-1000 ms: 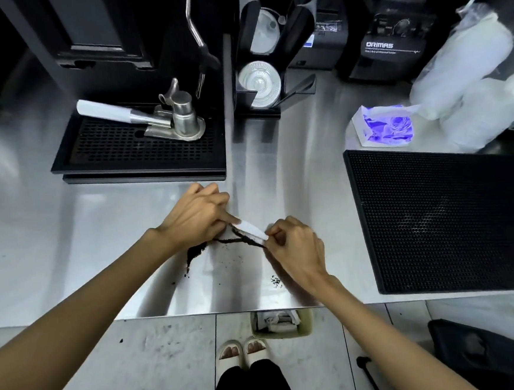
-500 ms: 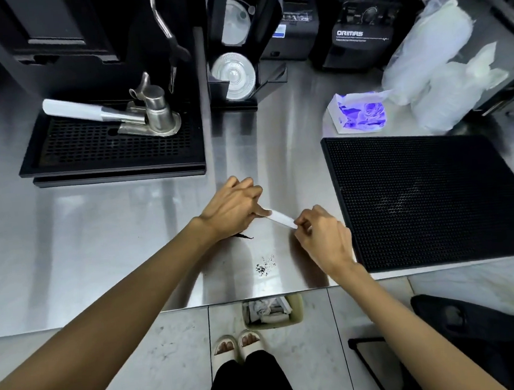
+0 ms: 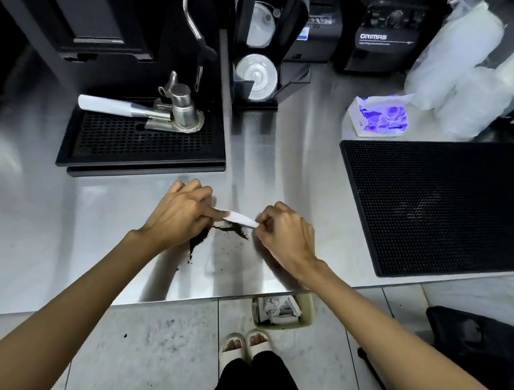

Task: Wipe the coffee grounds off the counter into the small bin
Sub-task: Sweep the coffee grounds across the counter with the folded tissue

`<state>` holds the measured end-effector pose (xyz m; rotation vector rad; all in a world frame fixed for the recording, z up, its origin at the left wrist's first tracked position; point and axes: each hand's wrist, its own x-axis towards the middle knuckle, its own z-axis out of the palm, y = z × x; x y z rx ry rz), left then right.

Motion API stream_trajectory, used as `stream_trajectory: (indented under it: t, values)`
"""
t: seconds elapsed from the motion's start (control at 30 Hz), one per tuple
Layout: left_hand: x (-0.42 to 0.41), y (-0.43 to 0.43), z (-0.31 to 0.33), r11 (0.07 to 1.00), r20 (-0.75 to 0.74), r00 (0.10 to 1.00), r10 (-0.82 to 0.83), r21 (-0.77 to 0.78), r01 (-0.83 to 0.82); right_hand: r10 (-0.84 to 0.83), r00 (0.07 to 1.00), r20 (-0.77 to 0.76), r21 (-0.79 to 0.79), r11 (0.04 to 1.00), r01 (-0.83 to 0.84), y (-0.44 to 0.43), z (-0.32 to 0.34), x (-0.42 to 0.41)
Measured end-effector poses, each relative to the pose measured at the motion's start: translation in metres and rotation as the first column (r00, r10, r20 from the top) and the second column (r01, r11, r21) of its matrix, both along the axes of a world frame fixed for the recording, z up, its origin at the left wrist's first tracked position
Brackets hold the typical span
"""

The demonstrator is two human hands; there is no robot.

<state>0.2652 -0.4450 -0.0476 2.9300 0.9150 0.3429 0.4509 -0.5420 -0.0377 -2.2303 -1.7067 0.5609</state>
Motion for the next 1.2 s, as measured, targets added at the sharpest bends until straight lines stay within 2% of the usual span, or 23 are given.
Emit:
stream_trajectory:
  t: [0.1, 0.2, 0.4, 0.57, 0.67, 0.77, 0.87, 1.03, 1.1, 1.2]
  values:
    - [-0.023, -0.005, 0.003, 0.971, 0.067, 0.971, 0.231, -0.081, -0.225, 0.088, 0.996, -0.015, 0.009, 0.996, -0.088, 0.039, 0.009, -0.006]
    - [-0.047, -0.016, 0.000, 0.897, 0.023, 0.904, 0.427, -0.137, -0.420, 0.254, 0.967, 0.000, 0.005, 0.967, -0.254, 0.067, 0.009, -0.027]
    - [-0.082, -0.059, -0.010, 0.726, 0.037, 0.726, 0.687, -0.087, -0.682, 0.515, 0.854, 0.073, 0.022, 0.856, -0.517, 0.090, 0.004, -0.079]
    - [-0.077, -0.103, -0.021, 0.661, -0.060, 0.659, 0.749, 0.013, -0.750, 0.595, 0.803, 0.009, 0.005, 0.803, -0.595, 0.085, -0.008, -0.097]
    - [-0.057, -0.118, -0.013, 0.668, -0.057, 0.666, 0.743, 0.031, -0.743, 0.658, 0.753, -0.006, 0.010, 0.753, -0.658, 0.082, -0.010, -0.090]
    - [-0.034, -0.130, -0.009, 0.676, -0.100, 0.676, 0.730, -0.038, -0.736, 0.724, 0.690, 0.011, -0.016, 0.690, -0.724, 0.084, -0.006, -0.076]
    - [-0.011, -0.137, -0.011, 0.646, -0.152, 0.648, 0.746, -0.064, -0.760, 0.764, 0.642, 0.060, -0.035, 0.645, -0.764, 0.083, -0.004, -0.060]
    - [0.018, -0.141, -0.008, 0.600, -0.090, 0.611, 0.786, -0.128, -0.790, 0.781, 0.618, 0.093, -0.034, 0.622, -0.782, 0.083, -0.001, -0.038]
    - [0.016, -0.143, -0.005, 0.557, -0.020, 0.568, 0.823, -0.172, -0.813, 0.764, 0.642, 0.066, -0.007, 0.644, -0.765, 0.086, 0.002, -0.039]
    - [0.003, -0.142, 0.002, 0.416, 0.063, 0.414, 0.908, -0.252, -0.874, 0.764, 0.645, 0.011, 0.028, 0.645, -0.764, 0.091, 0.005, -0.058]
